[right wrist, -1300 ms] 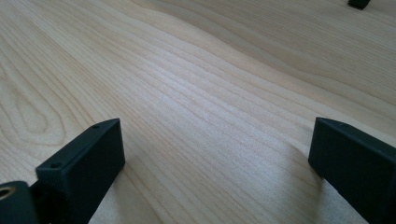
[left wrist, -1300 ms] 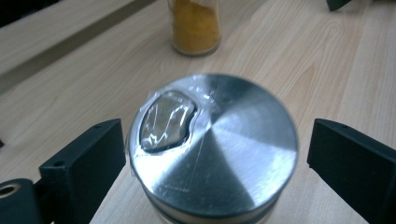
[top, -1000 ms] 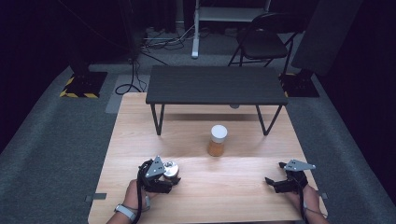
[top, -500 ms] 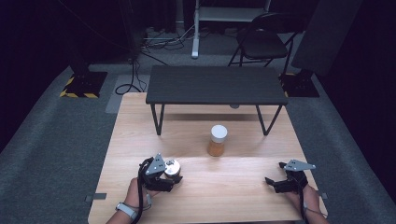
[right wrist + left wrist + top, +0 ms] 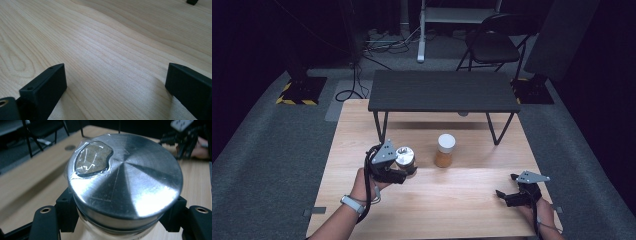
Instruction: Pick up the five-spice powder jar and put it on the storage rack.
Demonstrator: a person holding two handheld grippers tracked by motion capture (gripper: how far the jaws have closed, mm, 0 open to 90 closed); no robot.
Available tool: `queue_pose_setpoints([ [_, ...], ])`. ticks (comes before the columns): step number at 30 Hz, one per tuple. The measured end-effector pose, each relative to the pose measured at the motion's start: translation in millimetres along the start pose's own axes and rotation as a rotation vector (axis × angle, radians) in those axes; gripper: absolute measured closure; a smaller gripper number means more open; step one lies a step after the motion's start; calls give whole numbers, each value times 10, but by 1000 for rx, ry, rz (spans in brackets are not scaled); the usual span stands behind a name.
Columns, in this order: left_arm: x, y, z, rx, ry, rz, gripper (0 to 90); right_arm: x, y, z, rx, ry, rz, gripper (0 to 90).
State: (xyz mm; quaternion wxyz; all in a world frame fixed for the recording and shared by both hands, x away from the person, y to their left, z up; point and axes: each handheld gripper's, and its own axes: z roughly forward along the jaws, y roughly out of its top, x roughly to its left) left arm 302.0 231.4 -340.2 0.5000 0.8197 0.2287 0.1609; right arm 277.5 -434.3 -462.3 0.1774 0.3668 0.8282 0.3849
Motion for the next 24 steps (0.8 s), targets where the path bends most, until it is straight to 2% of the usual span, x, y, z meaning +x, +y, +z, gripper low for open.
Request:
queue_pose_setpoints([
  [2,37,133,-3,-23,3,10,307,-1,0,0,0,0,0,31],
  [3,67,275,9,-40,13,19,307,-2,1,0,0,1,-1,31],
  [4,67,275,9,-40,13,19,307,-2,1,0,0,1,-1,31],
  [8,156,589,63,-60,36,38,308,-2,1,0,0,1,-1,31],
  [9,217,755,103,-65,51,44,308,-3,1,0,1,1,-1,31],
  [10,217,755,103,-65,51,44,307,-3,1,0,1,1,-1,31],
  [14,370,1052,191,-89,73,38,307,-4,2,1,1,2,-1,31],
  [16,417,1188,250,-96,103,50,307,-4,1,1,0,2,-1,31],
  [17,472,1334,333,-90,141,57,307,-3,1,0,0,1,0,31],
  [19,502,1378,362,-89,148,53,308,-3,2,0,1,2,-1,31],
  [24,700,1621,587,-81,177,16,307,-7,2,-1,1,5,-3,31],
])
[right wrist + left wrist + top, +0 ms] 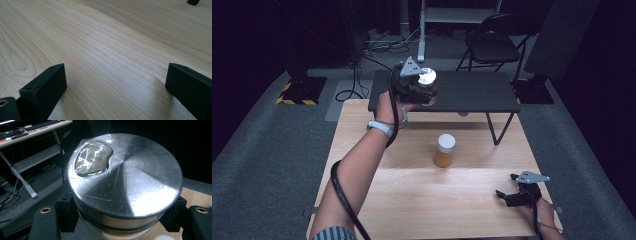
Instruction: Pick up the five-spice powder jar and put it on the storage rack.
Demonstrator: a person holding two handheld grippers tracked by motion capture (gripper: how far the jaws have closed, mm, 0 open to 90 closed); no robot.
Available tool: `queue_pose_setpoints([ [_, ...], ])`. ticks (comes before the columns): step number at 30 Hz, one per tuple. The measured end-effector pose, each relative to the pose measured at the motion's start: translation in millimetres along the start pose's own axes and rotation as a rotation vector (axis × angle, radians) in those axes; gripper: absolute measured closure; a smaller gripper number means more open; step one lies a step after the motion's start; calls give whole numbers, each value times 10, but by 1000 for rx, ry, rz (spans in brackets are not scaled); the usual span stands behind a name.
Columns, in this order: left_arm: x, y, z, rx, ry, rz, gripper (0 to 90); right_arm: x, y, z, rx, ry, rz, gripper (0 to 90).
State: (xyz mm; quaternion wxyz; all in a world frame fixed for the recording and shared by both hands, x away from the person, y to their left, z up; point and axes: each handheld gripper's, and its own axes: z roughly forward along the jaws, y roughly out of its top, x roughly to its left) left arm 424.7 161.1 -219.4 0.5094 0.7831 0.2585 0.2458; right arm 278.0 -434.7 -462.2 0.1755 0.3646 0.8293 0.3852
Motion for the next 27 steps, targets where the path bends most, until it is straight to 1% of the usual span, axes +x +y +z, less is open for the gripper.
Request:
queue_pose_setpoints([
  [3,86,68,168,13,14,-17,307,-1,0,0,0,0,0,31],
  [6,175,124,314,38,24,-31,307,-2,0,1,0,1,0,31],
  [10,309,115,482,48,10,-76,307,-3,2,1,0,1,-1,31],
  [14,371,108,639,79,8,-91,307,-4,4,1,1,1,-2,31],
  [18,409,140,769,117,-2,-97,307,-5,3,2,1,2,-1,31],
  [20,427,158,824,135,-17,-95,307,-5,3,2,1,2,-1,31],
  [24,456,175,910,155,-40,-95,307,-4,2,2,0,2,-1,31],
  [27,472,167,952,151,-48,-84,305,-2,0,2,0,1,0,32],
])
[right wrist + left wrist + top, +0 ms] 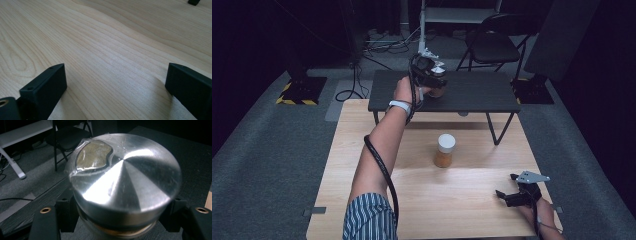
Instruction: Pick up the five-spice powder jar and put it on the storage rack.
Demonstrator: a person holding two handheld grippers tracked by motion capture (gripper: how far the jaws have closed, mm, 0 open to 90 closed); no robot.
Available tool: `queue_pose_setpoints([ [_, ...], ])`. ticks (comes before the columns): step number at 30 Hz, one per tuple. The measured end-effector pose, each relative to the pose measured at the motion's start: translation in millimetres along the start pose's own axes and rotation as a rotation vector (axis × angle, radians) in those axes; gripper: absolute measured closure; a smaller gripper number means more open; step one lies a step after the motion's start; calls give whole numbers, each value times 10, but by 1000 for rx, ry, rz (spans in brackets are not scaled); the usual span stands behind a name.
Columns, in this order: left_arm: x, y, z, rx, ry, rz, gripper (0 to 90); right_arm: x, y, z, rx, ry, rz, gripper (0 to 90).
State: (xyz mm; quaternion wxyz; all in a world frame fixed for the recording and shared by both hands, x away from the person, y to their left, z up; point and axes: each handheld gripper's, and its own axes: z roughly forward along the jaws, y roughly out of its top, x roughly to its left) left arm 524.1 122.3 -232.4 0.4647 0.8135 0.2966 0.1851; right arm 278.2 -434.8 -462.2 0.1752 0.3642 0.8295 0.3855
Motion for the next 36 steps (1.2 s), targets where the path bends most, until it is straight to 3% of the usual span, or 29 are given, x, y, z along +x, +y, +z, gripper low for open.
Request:
queue_pose_setpoints([
  [3,-19,-41,7,-23,15,11,282,1,0,0,0,0,0,32],
  [7,-56,-34,-3,-1,44,26,148,0,-1,0,0,0,-1,32],
  [12,-12,-116,-178,-28,46,26,104,4,-6,-3,-1,0,0,33],
  [21,-38,-288,-750,-84,41,54,60,10,-8,-3,-2,-2,1,33],
  [36,-256,-836,-1764,-132,50,61,59,28,-12,-5,-3,-8,8,32],
])
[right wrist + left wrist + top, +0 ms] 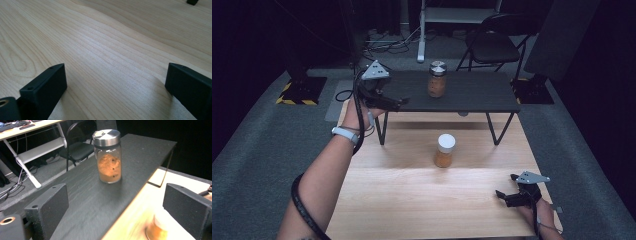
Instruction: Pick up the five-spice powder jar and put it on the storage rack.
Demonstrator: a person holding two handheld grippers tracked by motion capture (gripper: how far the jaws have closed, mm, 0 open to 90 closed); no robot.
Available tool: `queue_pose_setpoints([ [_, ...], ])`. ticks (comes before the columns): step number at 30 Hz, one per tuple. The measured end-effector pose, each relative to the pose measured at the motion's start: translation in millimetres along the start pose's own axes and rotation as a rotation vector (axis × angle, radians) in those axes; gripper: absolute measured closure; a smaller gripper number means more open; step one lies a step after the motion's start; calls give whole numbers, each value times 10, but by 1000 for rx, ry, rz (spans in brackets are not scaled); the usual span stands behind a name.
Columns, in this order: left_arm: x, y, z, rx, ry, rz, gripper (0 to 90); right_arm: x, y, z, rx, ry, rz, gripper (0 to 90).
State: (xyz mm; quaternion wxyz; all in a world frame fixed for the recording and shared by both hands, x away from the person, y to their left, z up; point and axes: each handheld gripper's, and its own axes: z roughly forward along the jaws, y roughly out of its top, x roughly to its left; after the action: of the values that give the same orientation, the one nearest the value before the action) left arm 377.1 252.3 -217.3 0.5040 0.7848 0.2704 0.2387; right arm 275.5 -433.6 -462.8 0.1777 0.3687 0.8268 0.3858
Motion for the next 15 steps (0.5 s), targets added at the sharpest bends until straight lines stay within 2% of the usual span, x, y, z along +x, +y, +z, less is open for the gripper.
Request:
queue_pose_setpoints([
  [7,-92,-171,-312,-18,18,-13,61,1,1,5,-1,-2,1,32],
  [11,-150,-293,-386,-16,26,-23,61,1,1,6,-2,-3,0,32],
  [15,-223,-501,-413,-12,24,-38,61,-1,2,6,-1,-2,-1,32],
])
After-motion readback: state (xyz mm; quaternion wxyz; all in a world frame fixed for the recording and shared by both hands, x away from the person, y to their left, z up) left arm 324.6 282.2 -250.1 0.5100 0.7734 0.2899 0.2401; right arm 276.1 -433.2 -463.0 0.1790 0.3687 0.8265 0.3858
